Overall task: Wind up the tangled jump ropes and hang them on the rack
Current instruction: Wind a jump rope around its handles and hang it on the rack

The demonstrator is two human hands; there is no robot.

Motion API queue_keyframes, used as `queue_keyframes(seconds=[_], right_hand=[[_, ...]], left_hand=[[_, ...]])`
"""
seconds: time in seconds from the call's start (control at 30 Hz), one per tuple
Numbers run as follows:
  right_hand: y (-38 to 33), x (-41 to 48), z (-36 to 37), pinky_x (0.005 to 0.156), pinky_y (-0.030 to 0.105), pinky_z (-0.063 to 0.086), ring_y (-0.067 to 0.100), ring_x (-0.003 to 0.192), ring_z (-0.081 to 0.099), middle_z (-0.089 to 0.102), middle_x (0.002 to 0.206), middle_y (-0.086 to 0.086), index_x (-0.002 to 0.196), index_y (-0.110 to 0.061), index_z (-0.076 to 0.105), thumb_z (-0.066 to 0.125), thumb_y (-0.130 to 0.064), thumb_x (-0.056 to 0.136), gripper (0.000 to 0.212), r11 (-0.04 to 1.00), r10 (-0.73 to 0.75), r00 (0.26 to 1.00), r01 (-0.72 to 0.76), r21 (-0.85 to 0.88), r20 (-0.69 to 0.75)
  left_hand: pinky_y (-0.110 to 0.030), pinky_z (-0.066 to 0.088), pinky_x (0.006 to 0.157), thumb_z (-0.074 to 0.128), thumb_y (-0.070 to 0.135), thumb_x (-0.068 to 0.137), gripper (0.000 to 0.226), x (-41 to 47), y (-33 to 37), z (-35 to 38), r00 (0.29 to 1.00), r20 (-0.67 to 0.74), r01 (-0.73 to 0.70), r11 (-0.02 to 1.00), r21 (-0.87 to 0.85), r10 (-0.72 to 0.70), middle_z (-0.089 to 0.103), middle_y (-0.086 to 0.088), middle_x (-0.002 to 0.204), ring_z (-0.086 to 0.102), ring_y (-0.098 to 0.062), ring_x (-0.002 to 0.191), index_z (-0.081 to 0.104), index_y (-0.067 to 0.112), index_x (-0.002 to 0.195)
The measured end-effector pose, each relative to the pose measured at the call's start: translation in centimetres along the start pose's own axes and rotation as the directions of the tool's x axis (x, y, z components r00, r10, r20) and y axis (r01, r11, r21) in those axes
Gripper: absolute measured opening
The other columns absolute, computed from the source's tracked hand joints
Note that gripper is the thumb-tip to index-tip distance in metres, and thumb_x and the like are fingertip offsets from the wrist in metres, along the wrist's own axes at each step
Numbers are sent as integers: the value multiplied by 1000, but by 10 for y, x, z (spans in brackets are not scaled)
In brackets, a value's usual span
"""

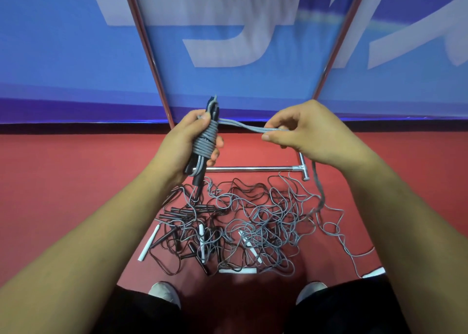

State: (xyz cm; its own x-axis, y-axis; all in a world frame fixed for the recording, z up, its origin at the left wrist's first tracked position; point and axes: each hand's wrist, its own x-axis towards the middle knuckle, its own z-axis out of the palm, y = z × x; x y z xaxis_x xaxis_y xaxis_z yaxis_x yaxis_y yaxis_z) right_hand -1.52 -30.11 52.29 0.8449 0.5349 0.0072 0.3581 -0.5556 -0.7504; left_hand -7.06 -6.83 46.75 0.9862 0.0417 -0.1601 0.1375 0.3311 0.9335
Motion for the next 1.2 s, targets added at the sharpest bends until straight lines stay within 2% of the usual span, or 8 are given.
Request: queue_keyframes(seconds=[0.27,0.33,0.43,0.53,0.7,0.83,1.03,1.2], right_hand=[[-18,-5,10,47,18,30,5,48,39,51,55,-4,75,-16,73,76,-23,84,12,993,-20,996,30,-116,92],[-18,-5,12,46,16,32,5,48,41,55,56,-2,76,-16,73,73,-19,84,8,988,-24,994,39,-147,104],[-17,-4,14,50,12,35,0,52,48,57,55,-9,77,-16,74,71,-16,84,7,986,-32,996,46,-162,89],[-16,-2,16,53,12,36,-3,55,51,63,61,-10,78,-15,76,71,-16,83,8,987,-38,997,47,-152,67],[-14,-1,18,57,17,40,2,60,53,70,69,-4,79,-14,76,76,-19,83,6,994,-44,999,46,-103,16],[-9,1,17,57,21,39,1,57,48,67,65,-3,78,-12,76,79,-21,82,10,1000,-24,1000,24,-20,0],[8,7,14,62,28,35,13,62,46,67,71,22,77,-11,76,82,-30,79,20,985,70,997,-64,161,-33],[13,10,13,45,18,28,8,45,37,58,55,2,82,-2,72,77,-23,85,22,934,162,987,-152,325,-2]], left_hand=[[-29,53,47,62,26,98,19,4,-14,0,994,-44,110,863,494,-101,66,-13,77,59,-24,47,58,14,112],[-25,52,50,67,29,95,19,4,-19,-1,997,13,46,718,695,-76,67,-8,75,61,-20,49,61,22,111],[-26,50,63,66,38,94,23,3,-19,1,985,144,-99,376,921,-95,70,-1,80,67,-21,66,60,30,114],[-32,48,70,62,44,95,30,-2,-16,10,964,237,-211,195,958,-123,65,3,82,63,-21,77,62,30,120],[-32,41,54,60,75,78,34,-12,-16,23,926,345,-320,163,933,-155,50,5,53,48,-10,51,60,42,88],[-27,32,50,65,62,85,21,-15,-15,25,898,424,-381,277,882,-118,47,4,51,42,-10,47,61,42,80],[-25,43,48,64,35,95,16,-22,-13,22,895,438,-187,825,534,-81,58,-6,62,51,-22,49,61,35,79],[-27,43,47,54,39,94,26,-20,-12,24,945,326,-59,977,205,-11,56,-17,61,50,-23,45,53,13,92]])
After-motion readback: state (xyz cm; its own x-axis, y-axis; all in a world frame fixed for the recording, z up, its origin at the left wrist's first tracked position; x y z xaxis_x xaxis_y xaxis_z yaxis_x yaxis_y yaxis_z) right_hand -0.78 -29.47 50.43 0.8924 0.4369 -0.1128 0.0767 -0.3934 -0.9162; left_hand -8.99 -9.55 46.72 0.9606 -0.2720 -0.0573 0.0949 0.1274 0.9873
